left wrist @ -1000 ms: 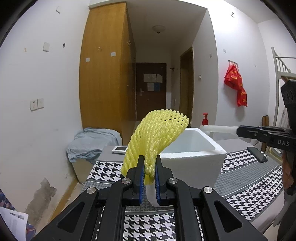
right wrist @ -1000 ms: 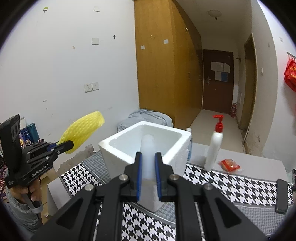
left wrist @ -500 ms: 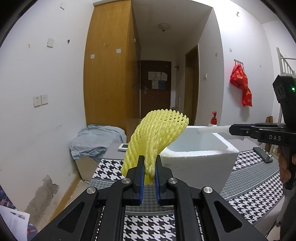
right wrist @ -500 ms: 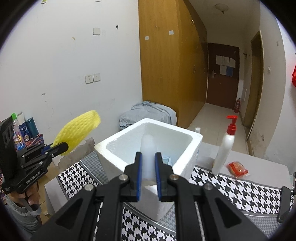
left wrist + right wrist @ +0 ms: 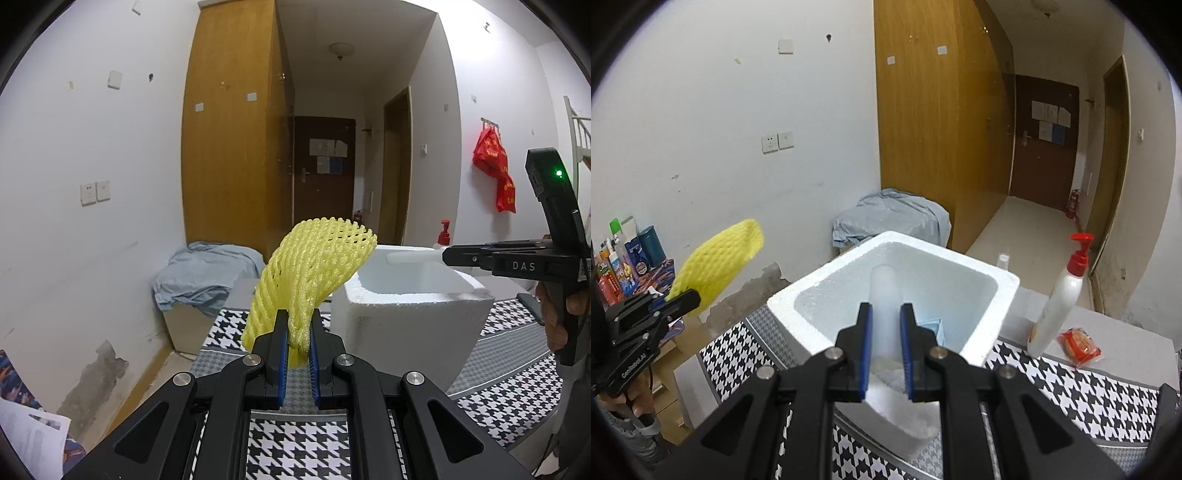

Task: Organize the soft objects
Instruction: 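Hold the sponge above the foam box opening with the left tool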

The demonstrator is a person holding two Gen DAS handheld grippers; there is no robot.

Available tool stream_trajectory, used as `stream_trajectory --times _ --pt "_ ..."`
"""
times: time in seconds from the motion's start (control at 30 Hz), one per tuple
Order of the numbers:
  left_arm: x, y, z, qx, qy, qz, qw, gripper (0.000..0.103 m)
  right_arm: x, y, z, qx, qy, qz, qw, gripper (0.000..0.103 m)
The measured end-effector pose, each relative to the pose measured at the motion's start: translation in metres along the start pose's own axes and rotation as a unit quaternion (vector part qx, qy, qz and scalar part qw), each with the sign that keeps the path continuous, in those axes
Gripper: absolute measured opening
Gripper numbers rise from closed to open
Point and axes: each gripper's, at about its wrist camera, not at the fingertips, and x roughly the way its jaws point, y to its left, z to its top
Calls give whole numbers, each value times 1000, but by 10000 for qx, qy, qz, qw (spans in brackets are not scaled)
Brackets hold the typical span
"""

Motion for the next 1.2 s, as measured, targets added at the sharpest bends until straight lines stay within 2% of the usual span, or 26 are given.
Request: stream_trajectory --times 0.33,0.37,0.43,0.5,0.53,0.57,0.73,1.03,1.2 --pt "-4 5 -3 -64 28 121 9999 10 16 -1 4 12 182 27 9998 16" --pt "-3 4 -2 -71 30 126 9999 10 17 -1 4 10 194 37 9998 23" --pt "-2 3 -1 -84 47 122 9999 10 19 -1 5 11 202 20 9998 27" --pt "-2 1 0 -79 49 117 9999 10 20 -3 6 40 200 -11 9998 48" --pt "-1 0 1 -84 50 100 9999 10 19 -4 6 62 174 -35 9998 70" --pt "0 0 1 -90 52 81 9999 10 18 -4 6 69 141 -58 9999 83" --pt "7 -7 8 -63 90 -100 9999 10 11 -6 3 43 56 -111 9999 85" --pt "18 -23 19 91 143 -226 9996 10 -10 -13 0 105 -165 -166 9997 103" --pt "22 -29 24 157 169 -355 9991 10 -21 -21 -4 222 -334 -193 9990 103"
